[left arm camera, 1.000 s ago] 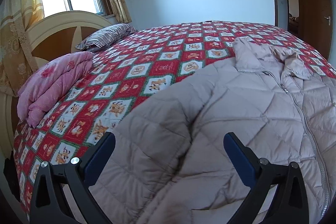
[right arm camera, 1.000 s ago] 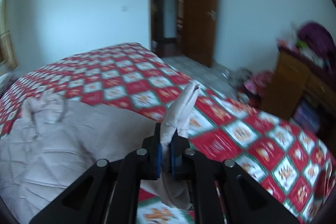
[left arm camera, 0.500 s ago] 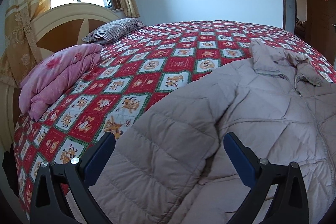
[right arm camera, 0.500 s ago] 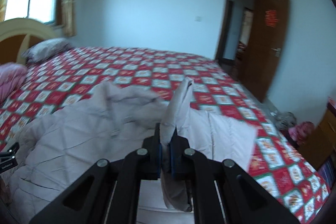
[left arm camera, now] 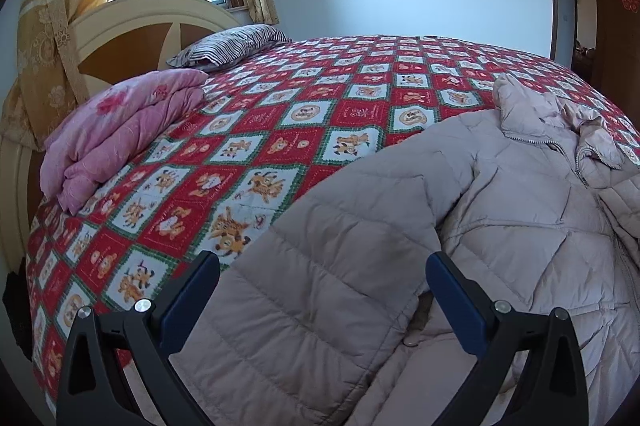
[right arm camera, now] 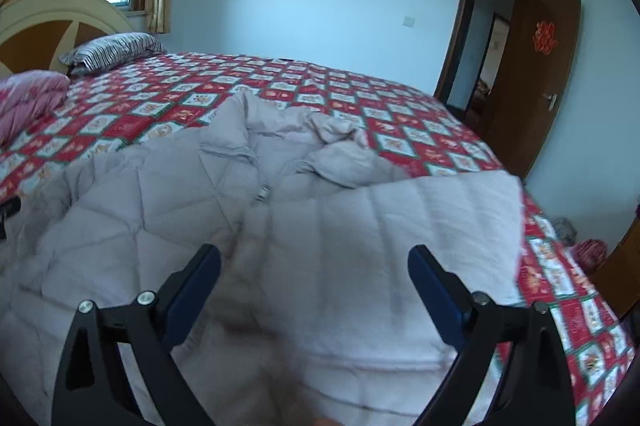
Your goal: Fold large clothes
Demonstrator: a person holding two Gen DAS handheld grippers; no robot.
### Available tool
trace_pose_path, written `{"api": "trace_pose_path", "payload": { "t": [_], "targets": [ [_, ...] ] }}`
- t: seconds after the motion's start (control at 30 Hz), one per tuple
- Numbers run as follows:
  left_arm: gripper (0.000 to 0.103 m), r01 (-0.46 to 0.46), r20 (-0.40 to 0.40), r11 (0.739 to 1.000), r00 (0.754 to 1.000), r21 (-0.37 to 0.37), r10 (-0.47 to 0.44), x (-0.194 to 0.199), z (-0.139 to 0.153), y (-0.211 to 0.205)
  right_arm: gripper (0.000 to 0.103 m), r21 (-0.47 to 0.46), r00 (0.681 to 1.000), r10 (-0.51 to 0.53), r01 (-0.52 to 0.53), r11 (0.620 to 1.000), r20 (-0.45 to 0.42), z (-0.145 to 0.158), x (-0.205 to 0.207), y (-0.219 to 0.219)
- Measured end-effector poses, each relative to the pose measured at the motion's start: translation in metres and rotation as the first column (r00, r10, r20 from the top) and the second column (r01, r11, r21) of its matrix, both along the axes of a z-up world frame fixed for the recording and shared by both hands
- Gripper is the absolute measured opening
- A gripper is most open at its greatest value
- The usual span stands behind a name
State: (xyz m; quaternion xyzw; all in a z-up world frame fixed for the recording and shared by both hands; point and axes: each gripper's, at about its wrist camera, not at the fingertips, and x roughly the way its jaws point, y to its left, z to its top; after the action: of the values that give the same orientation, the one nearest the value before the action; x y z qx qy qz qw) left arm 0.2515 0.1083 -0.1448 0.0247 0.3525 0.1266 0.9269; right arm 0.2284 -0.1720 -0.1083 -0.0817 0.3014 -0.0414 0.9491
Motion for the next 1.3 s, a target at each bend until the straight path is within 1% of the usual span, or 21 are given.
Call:
{"api": "trace_pose_path", "payload": {
  "t": [0.1,0.2,0.23,0.27,0.37,0.43,0.47,0.5,0.57,0.67,0.7,0.77,0.8,0.83,0.87,0.93,0.97,1.03,1.13,1.3],
  "targets": [
    [0.102,0.008,-0.015,1.0,1.0,-0.002,-0.008,0.003,-0.005,-0.008,0.096,-0.028,1.0,-0.026,0.025,0.999,-0.018,-0.006,0.001,-0.008],
    [0.102,0.024,-0.018,1.0,1.0,0.014,-0.024,0.003,-0.009,-0.015,0.096,-0.114,0.997,-0.039,0.031,0.993,-0.067,-0.021,0.02,-0.007],
    [0.102,0.026,-0.018,0.999,1.0,0.02,-0.026,0.003,-0.01,-0.015,0.093,-0.152,0.996,-0.031,0.017,0.988,-0.088,-0.029,0.029,-0.004],
    [0.102,0.028,-0.019,0.999,0.999,0.02,-0.027,0.003,-0.009,-0.015,0.087,-0.163,0.994,-0.015,-0.002,0.987,-0.105,-0.033,0.034,0.0],
    [0.102,0.019,-0.02,1.0,1.0,0.007,-0.019,0.004,-0.009,-0.008,0.087,-0.175,0.99,0.048,-0.071,0.982,-0.134,-0.038,0.037,0.013],
    [0.102,0.014,-0.025,1.0,1.0,0.001,-0.014,0.005,-0.011,-0.004,0.087,-0.212,0.988,0.082,-0.109,0.971,-0.132,-0.039,0.034,0.023],
    [0.102,0.012,-0.027,1.0,1.0,0.0,-0.012,0.005,-0.011,-0.003,0.087,-0.241,0.984,0.105,-0.138,0.961,-0.143,-0.041,0.033,0.03],
    [0.102,0.01,-0.027,1.0,1.0,-0.002,-0.011,0.005,-0.011,-0.001,0.087,-0.251,0.98,0.121,-0.157,0.955,-0.155,-0.043,0.031,0.033],
    [0.102,0.008,-0.021,1.0,1.0,0.0,-0.008,0.005,-0.011,0.0,0.087,-0.218,0.964,0.176,-0.218,0.951,-0.198,-0.043,0.026,0.038],
    [0.102,0.002,-0.023,1.0,1.0,-0.006,-0.002,0.008,-0.012,0.002,0.087,-0.251,0.955,0.211,-0.261,0.932,-0.208,-0.044,0.018,0.048],
    [0.102,0.002,-0.026,1.0,1.0,-0.006,-0.002,0.009,-0.013,0.001,0.087,-0.286,0.958,0.204,-0.257,0.923,-0.201,-0.047,0.018,0.051],
    [0.102,0.002,-0.029,1.0,1.0,-0.002,-0.002,0.01,-0.014,0.001,0.087,-0.38,0.974,0.158,-0.21,0.901,-0.164,-0.052,0.022,0.054],
    [0.102,0.005,-0.031,1.0,1.0,0.001,-0.004,0.01,-0.015,0.0,0.085,-0.397,0.976,0.145,-0.199,0.896,-0.16,-0.055,0.026,0.053],
    [0.102,0.006,-0.032,1.0,0.999,0.002,-0.006,0.01,-0.016,0.0,0.071,-0.392,0.977,0.138,-0.193,0.899,-0.165,-0.059,0.032,0.05],
    [0.102,0.005,-0.034,1.0,0.999,0.002,-0.005,0.01,-0.017,0.001,0.047,-0.39,0.977,0.121,-0.181,0.903,-0.175,-0.063,0.039,0.047],
    [0.102,0.002,-0.033,1.0,0.999,-0.004,-0.002,0.01,-0.017,0.004,0.022,-0.383,0.977,0.102,-0.167,0.908,-0.185,-0.065,0.048,0.043],
    [0.102,-0.002,-0.033,1.0,0.999,-0.007,0.002,0.01,-0.017,0.006,0.014,-0.369,0.979,0.105,-0.164,0.915,-0.175,-0.063,0.049,0.041],
    [0.102,-0.008,-0.032,1.0,0.999,-0.013,0.008,0.011,-0.017,0.009,0.01,-0.338,0.981,0.118,-0.164,0.927,-0.154,-0.054,0.047,0.04],
    [0.102,-0.011,-0.033,1.0,0.999,-0.017,0.011,0.011,-0.016,0.011,0.008,-0.288,0.981,0.149,-0.179,0.941,-0.122,-0.039,0.04,0.045],
    [0.102,-0.011,-0.017,1.0,1.0,-0.007,0.011,0.007,-0.01,0.013,0.007,-0.236,0.971,0.224,-0.239,0.942,-0.089,-0.023,0.028,0.068]
  ]
}}
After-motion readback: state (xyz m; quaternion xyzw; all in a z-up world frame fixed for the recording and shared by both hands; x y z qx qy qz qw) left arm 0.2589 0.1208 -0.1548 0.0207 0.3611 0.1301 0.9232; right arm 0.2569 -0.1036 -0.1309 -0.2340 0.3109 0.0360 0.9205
